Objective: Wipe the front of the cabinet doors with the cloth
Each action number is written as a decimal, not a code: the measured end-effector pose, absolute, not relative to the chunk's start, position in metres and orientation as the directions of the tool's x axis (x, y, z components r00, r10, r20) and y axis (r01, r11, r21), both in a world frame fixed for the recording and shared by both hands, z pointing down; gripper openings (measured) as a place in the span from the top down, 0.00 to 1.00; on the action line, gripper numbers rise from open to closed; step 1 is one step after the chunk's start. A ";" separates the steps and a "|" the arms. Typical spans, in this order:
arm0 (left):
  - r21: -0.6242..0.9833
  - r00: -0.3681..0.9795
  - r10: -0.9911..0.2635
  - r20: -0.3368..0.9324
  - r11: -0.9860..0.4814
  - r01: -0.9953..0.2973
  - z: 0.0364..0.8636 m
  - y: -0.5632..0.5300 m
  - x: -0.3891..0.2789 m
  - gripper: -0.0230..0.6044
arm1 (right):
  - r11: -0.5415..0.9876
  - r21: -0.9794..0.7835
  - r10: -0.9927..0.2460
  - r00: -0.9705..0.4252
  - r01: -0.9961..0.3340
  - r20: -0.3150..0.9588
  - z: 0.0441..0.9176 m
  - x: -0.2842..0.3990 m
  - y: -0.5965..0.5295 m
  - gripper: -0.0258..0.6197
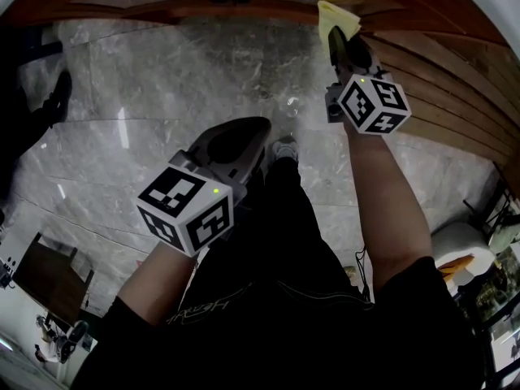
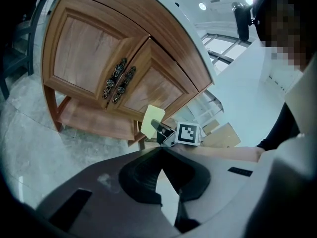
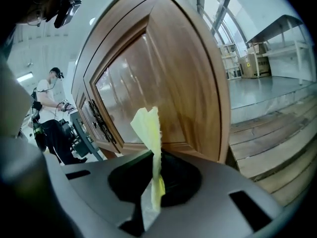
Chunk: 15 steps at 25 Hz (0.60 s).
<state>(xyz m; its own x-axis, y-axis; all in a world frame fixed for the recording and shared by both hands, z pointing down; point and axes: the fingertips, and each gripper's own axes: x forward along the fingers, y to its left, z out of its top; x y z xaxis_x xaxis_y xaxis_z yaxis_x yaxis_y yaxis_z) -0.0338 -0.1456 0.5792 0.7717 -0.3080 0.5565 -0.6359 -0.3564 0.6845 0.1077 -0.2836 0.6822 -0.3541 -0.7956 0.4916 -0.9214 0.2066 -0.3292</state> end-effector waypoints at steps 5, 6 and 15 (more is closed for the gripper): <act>0.683 0.778 -0.281 0.562 -0.373 -0.628 0.579 -0.141 -0.014 0.95 | 0.168 -0.319 -0.811 -0.315 -0.933 0.493 0.679 0.141 -0.278 0.90; 0.685 0.780 -0.275 0.562 -0.375 -0.625 0.579 -0.140 -0.009 0.95 | 0.164 -0.310 -0.814 -0.306 -0.937 0.494 0.679 0.148 -0.276 0.90; 0.666 0.775 -0.268 0.573 -0.400 -0.630 0.578 -0.140 0.022 0.95 | 0.128 -0.261 -0.821 -0.250 -0.957 0.514 0.680 0.200 -0.264 0.90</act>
